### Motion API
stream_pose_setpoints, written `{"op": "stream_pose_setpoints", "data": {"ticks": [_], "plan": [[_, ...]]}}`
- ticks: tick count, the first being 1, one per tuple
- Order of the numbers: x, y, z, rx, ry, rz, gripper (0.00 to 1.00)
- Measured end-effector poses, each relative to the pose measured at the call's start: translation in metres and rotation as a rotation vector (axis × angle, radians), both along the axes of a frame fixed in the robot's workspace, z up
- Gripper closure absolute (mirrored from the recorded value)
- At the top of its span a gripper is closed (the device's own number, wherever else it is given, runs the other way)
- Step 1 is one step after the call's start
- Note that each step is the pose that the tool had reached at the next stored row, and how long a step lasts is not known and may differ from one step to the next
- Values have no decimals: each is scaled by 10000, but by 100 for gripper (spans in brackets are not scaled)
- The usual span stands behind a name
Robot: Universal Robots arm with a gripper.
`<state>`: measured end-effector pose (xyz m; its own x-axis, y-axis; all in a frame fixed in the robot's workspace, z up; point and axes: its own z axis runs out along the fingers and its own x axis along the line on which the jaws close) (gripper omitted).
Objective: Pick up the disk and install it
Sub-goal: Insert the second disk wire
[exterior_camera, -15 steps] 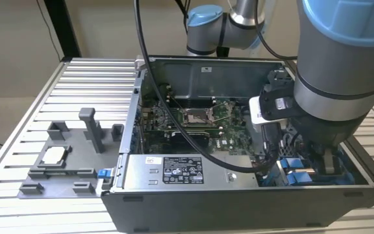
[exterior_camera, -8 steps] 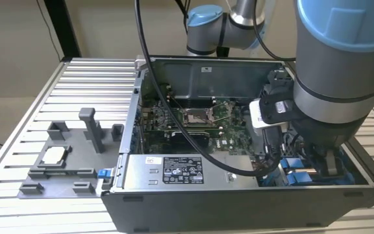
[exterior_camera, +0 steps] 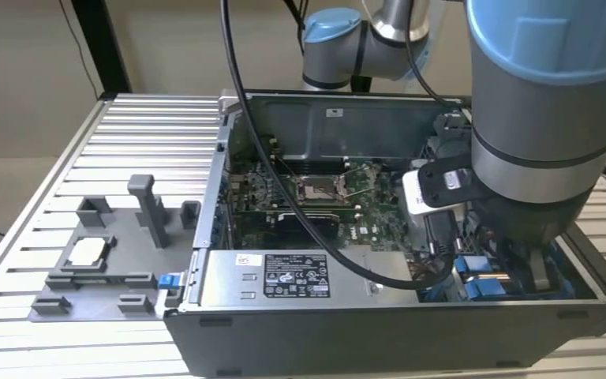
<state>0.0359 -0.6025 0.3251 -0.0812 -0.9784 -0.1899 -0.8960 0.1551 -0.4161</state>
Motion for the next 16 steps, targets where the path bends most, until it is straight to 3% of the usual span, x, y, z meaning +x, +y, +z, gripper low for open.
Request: {"op": "stream_pose_setpoints", "data": {"ticks": [6,9,16], "plan": [[-33,40,-28,-560,-72,0,100],[-66,95,-32,-753,-95,0,100],[-66,160,-31,-773,-109,0,100]]}}
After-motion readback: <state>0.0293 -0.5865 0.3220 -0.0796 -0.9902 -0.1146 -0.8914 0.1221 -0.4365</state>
